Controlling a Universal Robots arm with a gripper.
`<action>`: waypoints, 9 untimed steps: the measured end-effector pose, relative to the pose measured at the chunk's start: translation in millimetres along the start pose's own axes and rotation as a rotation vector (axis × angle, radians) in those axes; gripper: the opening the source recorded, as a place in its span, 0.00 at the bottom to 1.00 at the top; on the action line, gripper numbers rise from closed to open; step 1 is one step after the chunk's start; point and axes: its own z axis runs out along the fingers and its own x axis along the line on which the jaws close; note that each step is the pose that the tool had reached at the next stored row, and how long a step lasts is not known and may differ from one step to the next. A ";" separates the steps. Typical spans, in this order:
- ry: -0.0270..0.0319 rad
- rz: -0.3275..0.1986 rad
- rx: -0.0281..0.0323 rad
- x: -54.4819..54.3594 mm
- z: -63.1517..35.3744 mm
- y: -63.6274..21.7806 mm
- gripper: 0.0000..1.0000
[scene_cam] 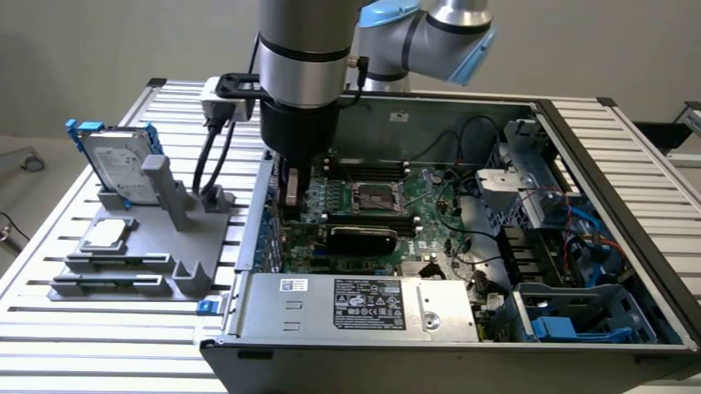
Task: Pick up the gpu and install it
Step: 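Press down on the gpu until it lock into place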
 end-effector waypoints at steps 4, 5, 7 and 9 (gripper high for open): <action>-0.0011 0.009 -0.0012 -0.2 -0.6 1.0 0.11; -0.0014 0.012 -0.0017 -0.3 -0.6 1.2 0.11; -0.0023 0.018 -0.0027 -0.6 -0.5 1.6 0.11; -0.0029 0.024 -0.0040 -0.9 -0.5 1.8 0.11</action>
